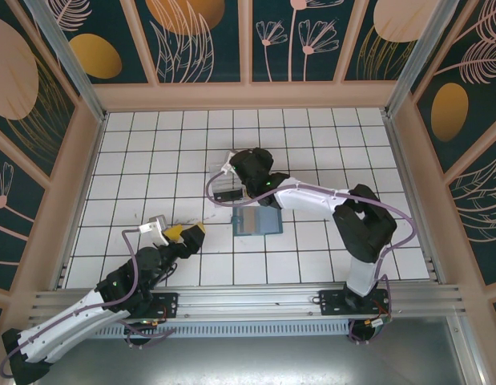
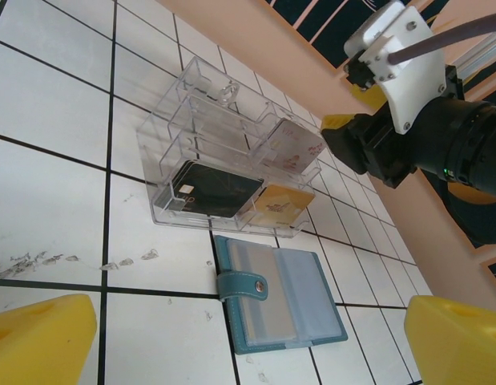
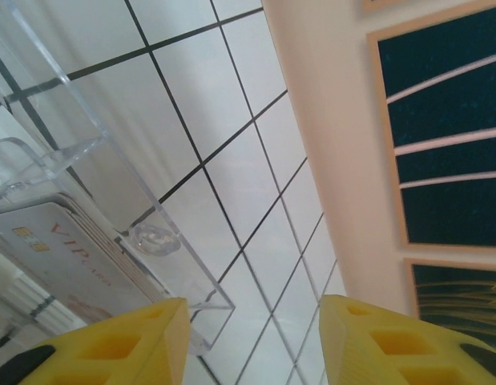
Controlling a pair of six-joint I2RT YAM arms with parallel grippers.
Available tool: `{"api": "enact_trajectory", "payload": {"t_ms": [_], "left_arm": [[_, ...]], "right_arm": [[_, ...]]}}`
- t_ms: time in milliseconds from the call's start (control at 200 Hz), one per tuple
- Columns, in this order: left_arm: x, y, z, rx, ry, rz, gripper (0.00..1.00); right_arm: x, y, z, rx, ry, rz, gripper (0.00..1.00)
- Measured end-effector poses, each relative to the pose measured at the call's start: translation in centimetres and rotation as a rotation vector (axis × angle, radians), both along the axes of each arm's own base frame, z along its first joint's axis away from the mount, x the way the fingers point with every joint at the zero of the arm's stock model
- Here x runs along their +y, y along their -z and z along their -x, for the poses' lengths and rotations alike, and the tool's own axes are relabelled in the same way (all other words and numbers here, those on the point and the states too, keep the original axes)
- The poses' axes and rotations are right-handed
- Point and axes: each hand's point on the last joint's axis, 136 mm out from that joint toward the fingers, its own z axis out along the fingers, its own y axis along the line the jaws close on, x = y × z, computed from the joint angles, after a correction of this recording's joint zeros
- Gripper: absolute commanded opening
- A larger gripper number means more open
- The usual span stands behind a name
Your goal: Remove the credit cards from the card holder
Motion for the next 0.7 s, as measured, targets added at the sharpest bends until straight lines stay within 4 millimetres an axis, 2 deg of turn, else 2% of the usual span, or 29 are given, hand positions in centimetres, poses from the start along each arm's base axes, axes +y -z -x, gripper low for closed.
{"api": "enact_trajectory", "payload": {"t_ms": [195, 320, 450, 561, 696], "left_arm": [[-0.1, 0.4, 0.0, 0.012, 0.001, -0.018, 0.98], [-0.4, 1.4, -0.1, 0.039, 0.008, -0.053, 0.95], [-1.1, 2.4, -0.2, 0.073, 0.025, -0.087, 0.92], [-1.8, 3.3, -0.4, 0.117, 0.038, -0.130, 0.90], [-3.4, 3.8, -0.9, 0.179, 0.060, -0.182, 0.87]], "right_arm": [[-1.4, -0.7, 0.5, 0.036, 0.118, -0.171, 0.49], [-3.0, -2.5, 1.6, 0.058, 0.206, -0.397, 0.49], [-5.5, -3.8, 3.9, 0.102, 0.280, -0.668, 0.49], [-6.9, -3.0, 6.4, 0.178, 0.317, -0.863, 0.50], [-7.7, -0.2, 9.6, 0.310, 0.349, -1.028, 0.50]]}}
